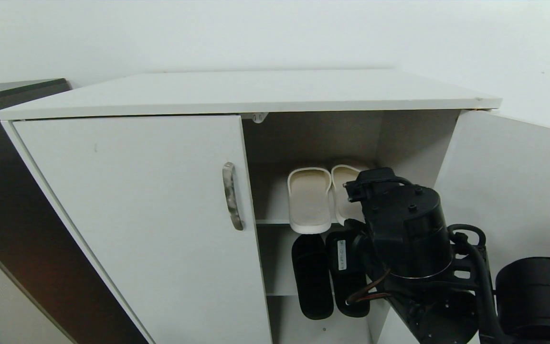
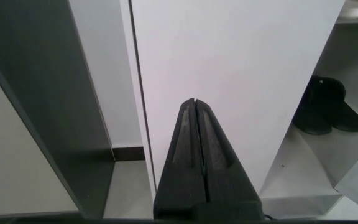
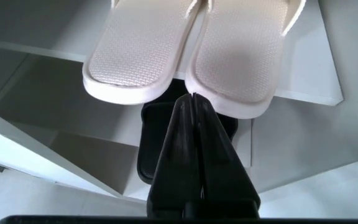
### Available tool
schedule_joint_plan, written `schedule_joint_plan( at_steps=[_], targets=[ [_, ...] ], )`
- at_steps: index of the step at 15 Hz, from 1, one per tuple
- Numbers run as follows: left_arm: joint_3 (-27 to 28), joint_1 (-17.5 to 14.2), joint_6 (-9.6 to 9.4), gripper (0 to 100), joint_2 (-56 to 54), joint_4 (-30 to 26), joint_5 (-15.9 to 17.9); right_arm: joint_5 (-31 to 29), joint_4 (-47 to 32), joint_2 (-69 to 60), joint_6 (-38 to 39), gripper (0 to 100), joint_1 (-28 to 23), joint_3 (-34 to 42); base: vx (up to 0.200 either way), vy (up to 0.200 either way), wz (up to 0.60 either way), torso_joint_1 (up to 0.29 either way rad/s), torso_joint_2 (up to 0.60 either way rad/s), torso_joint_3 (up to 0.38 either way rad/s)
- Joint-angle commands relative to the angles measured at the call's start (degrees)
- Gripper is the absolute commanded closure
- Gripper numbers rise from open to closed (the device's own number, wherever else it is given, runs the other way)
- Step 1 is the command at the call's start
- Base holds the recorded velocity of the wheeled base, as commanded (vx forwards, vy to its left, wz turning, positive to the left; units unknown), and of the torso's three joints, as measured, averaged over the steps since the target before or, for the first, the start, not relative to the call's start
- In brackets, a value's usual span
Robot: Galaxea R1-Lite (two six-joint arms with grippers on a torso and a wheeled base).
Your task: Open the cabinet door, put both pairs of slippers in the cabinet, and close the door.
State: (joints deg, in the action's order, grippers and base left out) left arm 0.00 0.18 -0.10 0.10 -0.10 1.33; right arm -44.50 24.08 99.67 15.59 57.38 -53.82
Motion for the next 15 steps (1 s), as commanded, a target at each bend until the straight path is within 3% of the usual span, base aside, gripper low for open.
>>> schedule_joint_plan(
  at_steps=[1,2,15],
  targets=[
    [0.0,-0.01,0.01,100,-0.01,0.01,-0.01,0.02,0.01,0.44,0.05,100,0.01,0.03,0.0,0.0,0.0,0.0,0.0,0.0],
    [0.0,-0.01,0.01,100,-0.01,0.01,0.08,0.02,0.01,0.53,0.05,100,0.01,0.03,0.0,0.0,0.0,0.0,0.0,0.0],
    [0.0,-0.01,0.01,100,-0.01,0.01,0.08,-0.06,0.18,1.49,0.14,100,-0.16,0.82,-0.2,0.0,0.0,0.001,0.0,0.001]
  ],
)
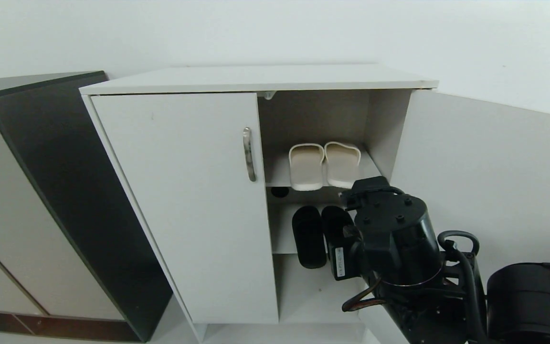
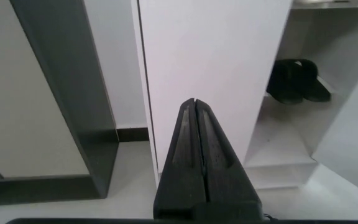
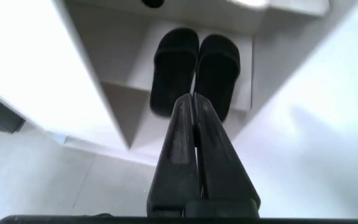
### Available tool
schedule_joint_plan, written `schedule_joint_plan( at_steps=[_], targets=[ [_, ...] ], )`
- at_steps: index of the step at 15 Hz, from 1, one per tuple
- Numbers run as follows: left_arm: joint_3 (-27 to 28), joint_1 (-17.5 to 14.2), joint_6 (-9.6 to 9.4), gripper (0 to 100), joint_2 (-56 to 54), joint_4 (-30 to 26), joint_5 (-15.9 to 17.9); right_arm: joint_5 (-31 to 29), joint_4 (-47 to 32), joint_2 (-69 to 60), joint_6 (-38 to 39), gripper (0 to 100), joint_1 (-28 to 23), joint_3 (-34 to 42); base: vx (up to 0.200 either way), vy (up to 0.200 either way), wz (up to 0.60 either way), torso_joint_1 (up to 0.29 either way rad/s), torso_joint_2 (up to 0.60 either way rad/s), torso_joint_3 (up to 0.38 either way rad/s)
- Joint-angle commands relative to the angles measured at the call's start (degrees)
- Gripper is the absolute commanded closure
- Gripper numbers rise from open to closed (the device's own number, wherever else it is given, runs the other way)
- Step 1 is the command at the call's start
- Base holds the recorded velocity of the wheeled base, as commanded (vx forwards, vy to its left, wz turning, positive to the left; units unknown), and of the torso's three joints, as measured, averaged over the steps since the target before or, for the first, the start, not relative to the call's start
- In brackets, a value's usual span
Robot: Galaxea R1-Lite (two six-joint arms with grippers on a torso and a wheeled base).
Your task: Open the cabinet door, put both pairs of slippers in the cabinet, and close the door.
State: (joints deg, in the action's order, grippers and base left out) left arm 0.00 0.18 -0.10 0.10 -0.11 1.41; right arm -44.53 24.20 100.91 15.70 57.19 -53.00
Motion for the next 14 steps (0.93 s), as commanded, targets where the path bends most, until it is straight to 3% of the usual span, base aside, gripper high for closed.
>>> schedule_joint_plan(
  at_steps=[1,5,14],
  targets=[
    [0.0,-0.01,0.01,100,-0.01,0.02,-0.01,-0.03,-0.03,0.16,0.03,100,0.03,0.01,-0.2,0.0,0.0,0.002,0.0,0.007],
    [0.0,-0.01,0.01,100,-0.01,0.02,-0.01,0.06,-0.03,0.16,0.03,100,0.03,0.09,-0.2,0.0,0.0,-0.001,0.0,-0.001],
    [0.0,-0.01,0.1,100,-0.01,0.02,-0.1,0.06,-0.03,-0.54,-0.32,100,-1.46,0.89,0.0,0.0,0.0,0.0,0.0,0.0]
  ],
)
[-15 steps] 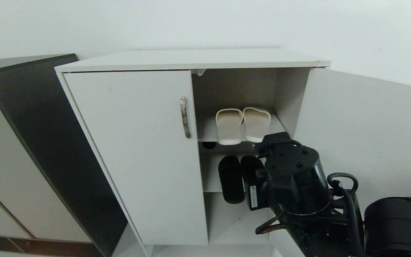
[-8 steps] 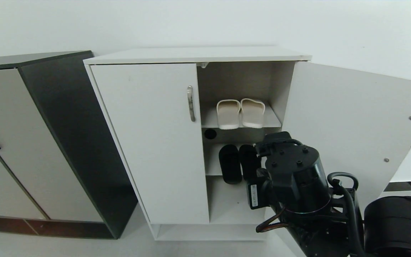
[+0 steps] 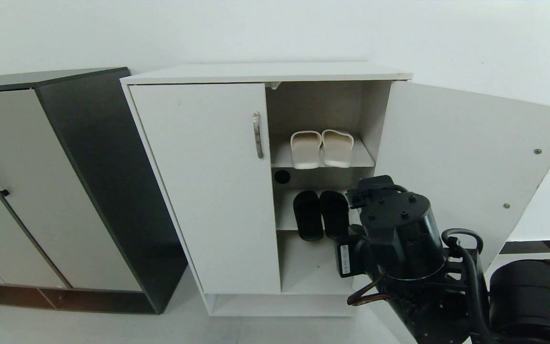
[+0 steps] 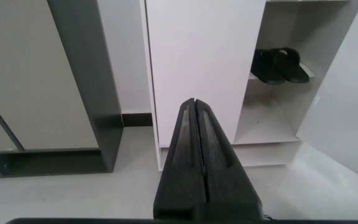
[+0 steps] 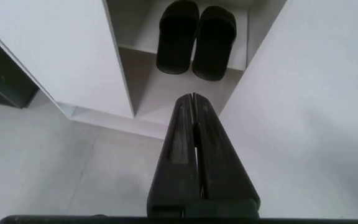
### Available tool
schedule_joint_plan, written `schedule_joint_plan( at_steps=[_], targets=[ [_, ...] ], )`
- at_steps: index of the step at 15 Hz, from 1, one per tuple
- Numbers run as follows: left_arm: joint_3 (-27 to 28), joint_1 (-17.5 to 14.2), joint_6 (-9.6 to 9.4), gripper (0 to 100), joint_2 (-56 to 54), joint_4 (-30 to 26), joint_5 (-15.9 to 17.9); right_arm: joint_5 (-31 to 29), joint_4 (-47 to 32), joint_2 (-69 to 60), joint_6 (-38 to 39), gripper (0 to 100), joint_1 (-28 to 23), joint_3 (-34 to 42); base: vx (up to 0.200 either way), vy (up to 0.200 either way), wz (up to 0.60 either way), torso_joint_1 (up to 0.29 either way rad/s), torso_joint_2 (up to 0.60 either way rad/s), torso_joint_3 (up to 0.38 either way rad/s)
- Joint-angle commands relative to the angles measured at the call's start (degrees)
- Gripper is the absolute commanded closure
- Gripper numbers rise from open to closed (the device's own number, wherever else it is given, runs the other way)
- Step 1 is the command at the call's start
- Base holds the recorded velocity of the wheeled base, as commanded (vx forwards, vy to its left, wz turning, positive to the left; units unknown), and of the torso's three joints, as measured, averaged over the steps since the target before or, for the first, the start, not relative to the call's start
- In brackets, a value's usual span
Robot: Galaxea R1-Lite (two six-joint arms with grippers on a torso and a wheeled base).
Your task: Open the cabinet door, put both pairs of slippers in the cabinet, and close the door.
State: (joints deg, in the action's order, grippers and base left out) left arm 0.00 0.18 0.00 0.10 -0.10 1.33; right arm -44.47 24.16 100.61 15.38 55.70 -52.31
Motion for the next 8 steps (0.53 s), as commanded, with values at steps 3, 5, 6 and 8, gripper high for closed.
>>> schedule_joint_plan(
  at_steps=[3,5,6,8],
  targets=[
    [0.0,-0.01,0.0,100,-0.01,0.01,-0.01,0.09,0.01,-0.24,0.0,100,0.02,0.81,0.0,0.0,0.0,0.0,0.0,0.0],
    [0.0,-0.01,-0.09,100,-0.01,0.01,-0.01,0.0,0.01,-0.24,0.0,100,0.02,0.89,0.0,0.0,0.0,0.0,0.0,0.0],
    [0.0,-0.01,0.0,100,-0.01,0.01,-0.01,0.0,0.01,-0.24,0.0,100,0.02,0.89,0.0,0.0,0.0,0.0,0.0,0.0],
    [0.0,-0.01,0.09,100,-0.01,0.01,-0.01,0.0,0.01,-0.06,0.0,100,0.02,0.89,0.0,0.0,0.0,0.0,0.0,0.0]
  ],
)
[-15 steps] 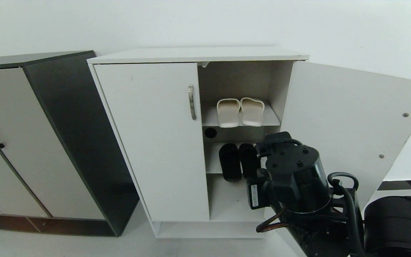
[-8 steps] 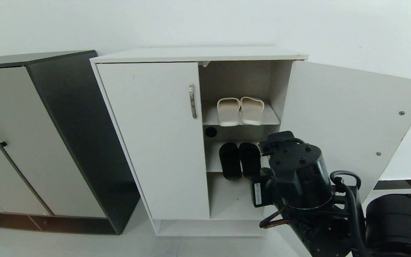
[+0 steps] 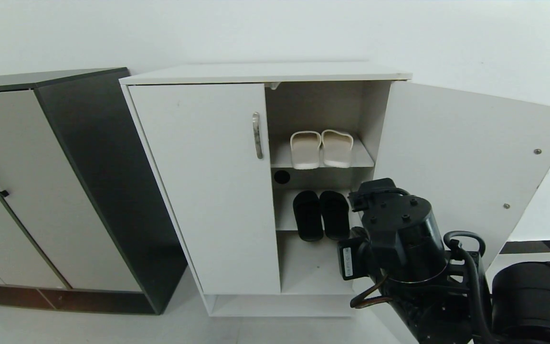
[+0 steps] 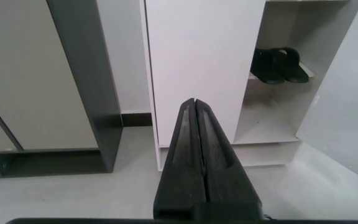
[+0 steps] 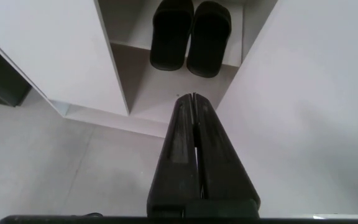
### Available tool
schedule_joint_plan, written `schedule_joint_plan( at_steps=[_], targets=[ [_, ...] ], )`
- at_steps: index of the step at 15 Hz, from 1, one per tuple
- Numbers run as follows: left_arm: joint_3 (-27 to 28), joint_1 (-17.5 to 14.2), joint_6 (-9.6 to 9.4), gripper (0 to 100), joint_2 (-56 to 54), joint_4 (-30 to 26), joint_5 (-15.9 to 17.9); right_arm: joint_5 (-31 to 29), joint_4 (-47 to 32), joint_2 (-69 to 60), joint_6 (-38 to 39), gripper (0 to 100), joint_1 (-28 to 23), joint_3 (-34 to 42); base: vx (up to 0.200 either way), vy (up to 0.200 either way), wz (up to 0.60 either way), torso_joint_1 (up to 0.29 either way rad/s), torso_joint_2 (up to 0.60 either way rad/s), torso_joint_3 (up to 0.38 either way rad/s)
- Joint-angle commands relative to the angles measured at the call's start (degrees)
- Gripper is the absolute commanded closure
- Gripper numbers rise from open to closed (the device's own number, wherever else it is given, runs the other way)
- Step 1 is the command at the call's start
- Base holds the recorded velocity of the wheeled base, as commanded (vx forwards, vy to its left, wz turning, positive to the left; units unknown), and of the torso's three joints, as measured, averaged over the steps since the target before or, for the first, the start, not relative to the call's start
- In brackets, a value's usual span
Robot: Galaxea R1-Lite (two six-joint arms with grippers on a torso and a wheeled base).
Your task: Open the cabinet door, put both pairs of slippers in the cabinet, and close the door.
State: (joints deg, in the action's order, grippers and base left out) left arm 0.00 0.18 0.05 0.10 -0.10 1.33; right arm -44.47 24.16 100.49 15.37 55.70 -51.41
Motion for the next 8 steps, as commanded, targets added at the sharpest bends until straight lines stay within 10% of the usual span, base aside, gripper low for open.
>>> schedule_joint_plan(
  at_steps=[1,8],
  targets=[
    [0.0,-0.01,0.04,100,-0.01,0.01,0.08,0.0,0.01,0.06,0.01,100,0.02,0.34,0.0,0.0,0.0,0.0,0.0,0.0],
    [0.0,-0.01,0.04,100,-0.01,0.01,0.08,0.09,0.01,0.15,-0.61,100,0.02,0.43,0.0,0.0,0.0,0.0,0.0,0.0]
  ],
)
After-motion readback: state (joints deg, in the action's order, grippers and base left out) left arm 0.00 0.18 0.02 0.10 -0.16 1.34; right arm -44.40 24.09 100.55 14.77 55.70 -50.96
